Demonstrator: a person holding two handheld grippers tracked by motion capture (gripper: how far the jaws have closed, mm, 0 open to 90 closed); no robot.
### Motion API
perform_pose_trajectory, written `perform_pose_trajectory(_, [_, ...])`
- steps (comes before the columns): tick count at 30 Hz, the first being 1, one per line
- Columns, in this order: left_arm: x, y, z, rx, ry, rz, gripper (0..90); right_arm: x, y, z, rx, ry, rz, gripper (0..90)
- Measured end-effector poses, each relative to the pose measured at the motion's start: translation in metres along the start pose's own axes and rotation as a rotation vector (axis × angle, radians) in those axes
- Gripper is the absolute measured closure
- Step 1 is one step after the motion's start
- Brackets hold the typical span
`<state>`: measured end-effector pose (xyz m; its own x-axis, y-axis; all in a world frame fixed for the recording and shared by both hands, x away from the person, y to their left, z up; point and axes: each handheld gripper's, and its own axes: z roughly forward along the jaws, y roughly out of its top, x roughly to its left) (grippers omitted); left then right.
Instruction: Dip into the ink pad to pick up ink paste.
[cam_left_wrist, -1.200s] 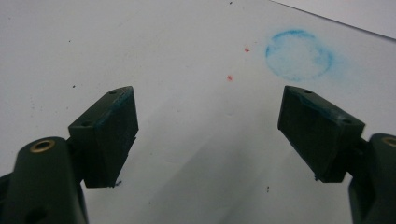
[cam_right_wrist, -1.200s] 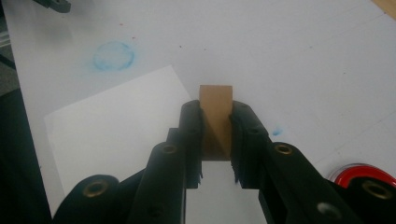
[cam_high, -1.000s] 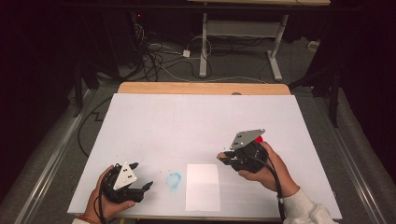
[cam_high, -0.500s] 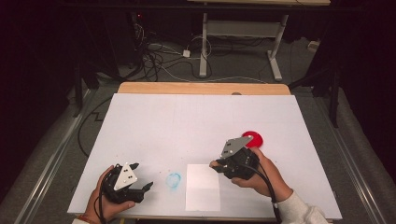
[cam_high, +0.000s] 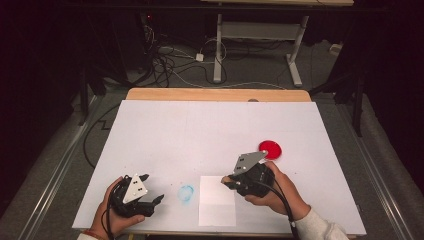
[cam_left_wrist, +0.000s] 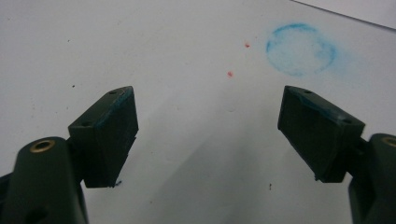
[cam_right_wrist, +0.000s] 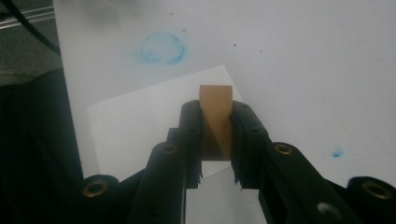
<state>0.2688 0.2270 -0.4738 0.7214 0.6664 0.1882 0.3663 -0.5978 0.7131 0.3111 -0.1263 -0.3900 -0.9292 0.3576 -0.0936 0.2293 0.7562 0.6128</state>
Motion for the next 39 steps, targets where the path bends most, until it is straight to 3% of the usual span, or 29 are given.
perform_pose_trajectory(17, [0.003,-0.001,0.002,-0.003,-0.009,-0.003,19.9,0.017,0.004,0.023,0.088,0.049,-0.054,76.8])
perform_pose_trajectory(27, [0.005,0.0,0.003,-0.01,-0.016,-0.004,19.9,0.024,0.004,0.033,0.133,0.051,-0.065,76.8])
perform_pose_trajectory(39, [0.004,-0.002,0.002,-0.006,-0.016,-0.003,19.9,0.021,0.005,0.04,0.18,0.062,-0.087,76.8])
